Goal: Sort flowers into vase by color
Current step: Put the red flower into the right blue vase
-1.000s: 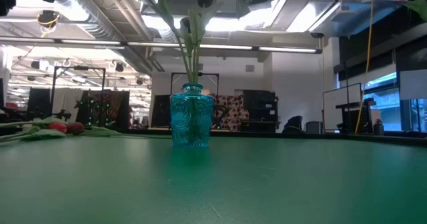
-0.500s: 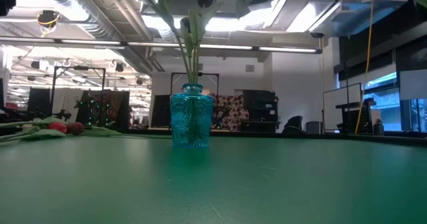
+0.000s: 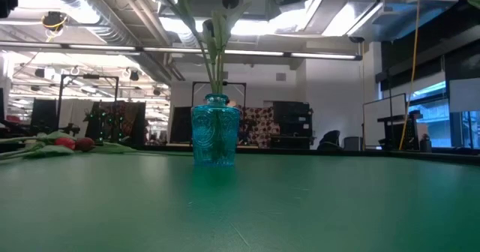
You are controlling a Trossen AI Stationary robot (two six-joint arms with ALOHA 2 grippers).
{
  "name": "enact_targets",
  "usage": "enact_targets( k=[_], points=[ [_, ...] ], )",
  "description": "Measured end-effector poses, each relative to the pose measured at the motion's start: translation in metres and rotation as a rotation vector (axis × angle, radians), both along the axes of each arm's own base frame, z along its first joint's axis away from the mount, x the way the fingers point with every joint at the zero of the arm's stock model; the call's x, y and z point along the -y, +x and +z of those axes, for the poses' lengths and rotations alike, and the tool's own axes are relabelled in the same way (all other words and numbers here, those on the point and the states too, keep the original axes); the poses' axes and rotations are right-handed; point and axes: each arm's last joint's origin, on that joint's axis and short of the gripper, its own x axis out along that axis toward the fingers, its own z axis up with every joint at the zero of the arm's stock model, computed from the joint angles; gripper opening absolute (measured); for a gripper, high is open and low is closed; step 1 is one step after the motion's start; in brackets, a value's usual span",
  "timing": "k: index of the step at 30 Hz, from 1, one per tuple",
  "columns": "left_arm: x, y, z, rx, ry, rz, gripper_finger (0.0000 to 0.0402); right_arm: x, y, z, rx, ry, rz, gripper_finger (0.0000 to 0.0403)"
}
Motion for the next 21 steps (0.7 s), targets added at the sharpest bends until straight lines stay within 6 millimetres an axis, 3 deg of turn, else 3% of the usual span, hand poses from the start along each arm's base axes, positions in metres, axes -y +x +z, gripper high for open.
enact_targets(
  k=[5, 9, 14, 21],
  points=[
    [0.000, 0.000, 0.000, -0.007, 0.022, -0.004, 0.0180, 0.015, -0.011, 0.012, 0.125, -0.164, -0.254, 0.0168],
    [-0.001, 0.001, 0.000, -0.014, -0.001, -0.025, 0.0180, 0.014, -0.003, 0.022, 0.218, -0.276, -0.410, 0.0168],
    [-0.018, 0.003, -0.002, -0.091, -0.094, -0.125, 0.0180, -0.007, 0.034, 0.048, 0.293, -0.490, -0.421, 0.0168],
    [-0.056, -0.006, -0.015, -0.243, -0.109, 0.067, 0.0180, -0.042, 0.093, 0.090, 0.264, -0.755, -0.462, 0.0168]
  ],
)
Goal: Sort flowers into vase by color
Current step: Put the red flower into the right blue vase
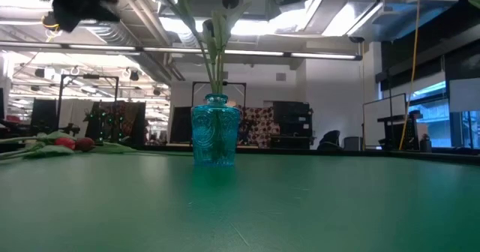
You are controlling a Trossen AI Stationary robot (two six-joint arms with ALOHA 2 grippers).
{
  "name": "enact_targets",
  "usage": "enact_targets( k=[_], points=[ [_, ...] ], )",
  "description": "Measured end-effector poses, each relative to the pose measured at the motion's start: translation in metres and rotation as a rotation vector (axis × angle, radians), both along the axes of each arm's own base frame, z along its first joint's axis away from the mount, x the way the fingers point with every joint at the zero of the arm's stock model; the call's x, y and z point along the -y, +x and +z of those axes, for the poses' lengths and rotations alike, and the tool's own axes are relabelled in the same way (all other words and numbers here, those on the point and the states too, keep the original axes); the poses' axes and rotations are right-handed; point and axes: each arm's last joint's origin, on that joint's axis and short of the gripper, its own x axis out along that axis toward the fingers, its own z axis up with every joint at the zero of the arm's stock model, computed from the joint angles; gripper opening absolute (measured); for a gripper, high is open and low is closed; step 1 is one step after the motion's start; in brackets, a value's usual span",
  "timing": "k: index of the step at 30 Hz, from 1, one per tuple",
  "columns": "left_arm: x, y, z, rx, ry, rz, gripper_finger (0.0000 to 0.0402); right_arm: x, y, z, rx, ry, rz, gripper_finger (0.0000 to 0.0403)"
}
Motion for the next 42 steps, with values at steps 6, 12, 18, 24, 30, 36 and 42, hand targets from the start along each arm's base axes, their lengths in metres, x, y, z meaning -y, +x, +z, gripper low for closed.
enact_targets(
  k=[6, 12, 18, 24, 30, 36, 42],
  points=[
    [-0.024, -0.017, -0.023, -0.259, -0.152, 0.171, 0.0180, -0.019, 0.032, 0.010, -0.061, -0.058, -0.037, 0.0168],
    [-0.046, -0.024, -0.036, -0.383, -0.356, 0.505, 0.0180, -0.031, 0.051, 0.015, -0.049, -0.054, -0.035, 0.0168],
    [-0.062, -0.013, -0.043, -0.409, -0.427, 0.705, 0.0180, -0.035, 0.058, 0.022, -0.010, -0.047, -0.040, 0.0168],
    [-0.071, 0.001, -0.056, -0.498, -0.449, 0.831, 0.0180, -0.038, 0.063, 0.023, 0.006, -0.043, -0.025, 0.0168],
    [-0.079, 0.018, -0.073, -0.501, -0.507, 0.896, 0.0180, -0.039, 0.064, 0.023, 0.011, -0.054, 0.010, 0.0168],
    [-0.094, 0.005, -0.106, -0.557, -0.597, 1.018, 0.0180, -0.039, 0.064, 0.022, -0.001, -0.061, 0.011, 0.0168],
    [-0.096, -0.004, -0.118, -0.556, -0.614, 1.079, 0.0180, -0.040, 0.065, 0.019, -0.035, -0.089, 0.035, 0.0168]
  ],
)
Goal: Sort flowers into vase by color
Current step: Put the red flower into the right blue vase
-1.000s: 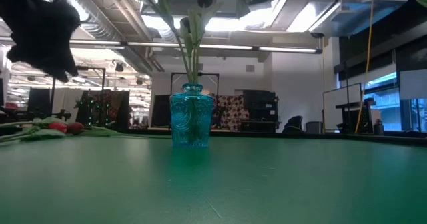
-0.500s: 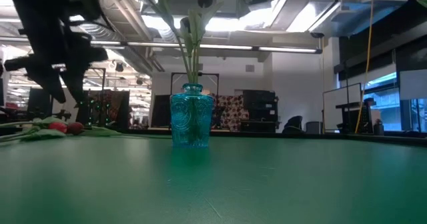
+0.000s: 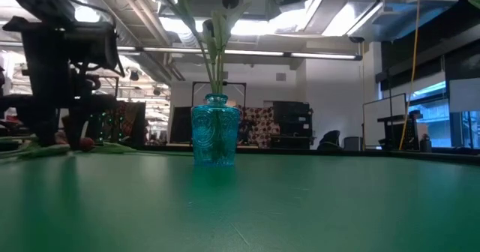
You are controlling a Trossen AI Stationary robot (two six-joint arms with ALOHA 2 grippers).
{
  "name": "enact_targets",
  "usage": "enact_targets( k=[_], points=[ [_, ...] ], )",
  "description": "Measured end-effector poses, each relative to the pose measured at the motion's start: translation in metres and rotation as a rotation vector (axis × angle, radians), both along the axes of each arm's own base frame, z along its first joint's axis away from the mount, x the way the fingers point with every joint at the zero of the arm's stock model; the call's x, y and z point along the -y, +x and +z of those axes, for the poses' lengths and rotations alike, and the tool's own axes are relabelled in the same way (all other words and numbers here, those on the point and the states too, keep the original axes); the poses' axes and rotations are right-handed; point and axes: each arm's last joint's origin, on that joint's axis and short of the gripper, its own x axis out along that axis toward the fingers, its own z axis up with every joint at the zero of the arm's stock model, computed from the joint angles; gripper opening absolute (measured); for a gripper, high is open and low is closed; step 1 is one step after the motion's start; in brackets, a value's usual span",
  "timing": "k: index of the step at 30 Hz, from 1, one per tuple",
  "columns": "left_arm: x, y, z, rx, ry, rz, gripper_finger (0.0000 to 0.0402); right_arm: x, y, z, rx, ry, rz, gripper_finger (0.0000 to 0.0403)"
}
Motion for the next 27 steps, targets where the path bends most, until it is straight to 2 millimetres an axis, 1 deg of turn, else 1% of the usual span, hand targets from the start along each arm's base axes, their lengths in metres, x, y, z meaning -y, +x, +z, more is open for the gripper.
enact_targets(
  k=[5, 9, 11, 13, 15, 20, 21, 25, 27],
  points=[
    [0.002, -0.004, -0.006, -0.005, -0.023, 0.004, 0.0180, 0.000, 0.000, 0.000, 0.000, 0.002, -0.007, 0.0168],
    [0.005, -0.002, -0.007, 0.011, -0.021, -0.015, 0.0179, 0.000, 0.000, 0.000, -0.001, 0.002, -0.008, 0.0168],
    [0.006, -0.002, -0.007, 0.014, -0.018, -0.026, 0.0172, 0.000, 0.000, 0.000, -0.001, 0.002, -0.008, 0.0168],
    [0.007, -0.001, -0.007, 0.016, -0.017, -0.026, 0.0155, 0.000, 0.000, 0.000, -0.001, 0.002, -0.008, 0.0168],
    [0.008, -0.001, -0.008, 0.015, -0.017, -0.029, 0.0127, 0.000, 0.000, 0.000, 0.000, 0.002, -0.008, 0.0168],
    [0.009, -0.001, -0.009, -0.014, 0.023, -0.047, 0.0031, -0.001, 0.002, -0.001, -0.005, 0.000, -0.006, 0.0168],
    [0.010, -0.001, -0.009, -0.016, 0.036, -0.052, 0.0017, -0.002, 0.003, -0.001, -0.007, -0.001, -0.005, 0.0168],
    [0.012, 0.005, -0.007, 0.020, 0.099, -0.113, 0.0009, -0.003, 0.005, -0.001, -0.011, -0.005, 0.002, 0.0168],
    [0.014, 0.009, -0.001, 0.043, 0.145, -0.150, 0.0005, -0.004, 0.006, -0.002, -0.014, -0.007, 0.002, 0.0168]
  ],
)
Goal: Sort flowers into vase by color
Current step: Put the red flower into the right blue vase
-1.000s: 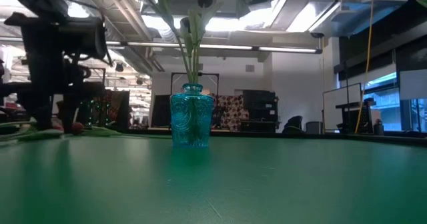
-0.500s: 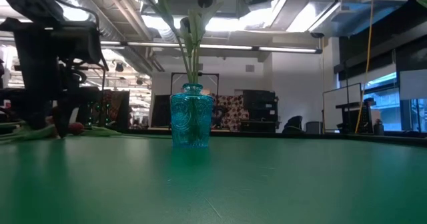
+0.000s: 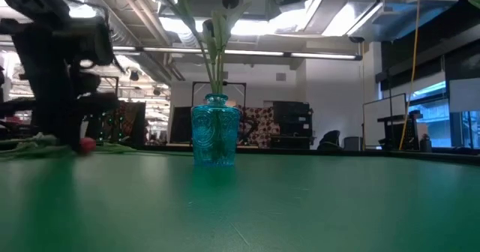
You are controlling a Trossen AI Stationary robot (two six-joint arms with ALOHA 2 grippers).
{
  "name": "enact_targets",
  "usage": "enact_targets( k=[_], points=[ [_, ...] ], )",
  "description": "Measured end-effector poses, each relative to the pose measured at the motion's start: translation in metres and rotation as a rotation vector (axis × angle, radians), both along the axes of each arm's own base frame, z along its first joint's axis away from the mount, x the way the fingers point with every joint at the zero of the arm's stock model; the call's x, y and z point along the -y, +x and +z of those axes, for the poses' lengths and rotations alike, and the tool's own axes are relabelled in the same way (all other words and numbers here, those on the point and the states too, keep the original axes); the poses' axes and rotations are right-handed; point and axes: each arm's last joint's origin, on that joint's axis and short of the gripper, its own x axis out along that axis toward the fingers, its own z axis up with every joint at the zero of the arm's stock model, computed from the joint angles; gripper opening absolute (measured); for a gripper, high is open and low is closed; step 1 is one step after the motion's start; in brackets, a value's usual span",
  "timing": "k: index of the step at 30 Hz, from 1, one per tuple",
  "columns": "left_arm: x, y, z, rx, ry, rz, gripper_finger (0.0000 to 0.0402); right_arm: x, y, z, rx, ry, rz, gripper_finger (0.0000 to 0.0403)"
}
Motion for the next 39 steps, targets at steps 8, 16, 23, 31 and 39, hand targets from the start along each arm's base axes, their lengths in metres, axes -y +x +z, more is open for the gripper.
enact_targets(
  k=[8, 16, 23, 31, 39],
  points=[
    [0.010, 0.009, 0.072, 0.214, 0.213, -0.143, 0.0003, -0.002, 0.001, 0.000, 0.009, -0.013, 0.066, 0.0168],
    [0.032, -0.016, 0.174, 0.538, 0.400, -0.409, 0.0002, -0.011, 0.007, 0.001, 0.035, -0.069, 0.335, 0.0168],
    [0.051, -0.041, 0.219, 0.731, 0.399, -0.744, 0.0004, -0.027, 0.031, -0.006, -0.017, -0.104, 0.413, 0.0168],
    [0.099, -0.020, 0.246, 0.945, 0.570, -1.114, 0.0005, -0.061, 0.081, -0.009, 0.048, -0.203, 0.526, 0.0168],
    [0.154, 0.028, 0.232, 0.972, 0.780, -1.300, 0.0005, -0.095, 0.135, -0.041, -0.041, -0.258, 0.576, 0.0168]
  ],
)
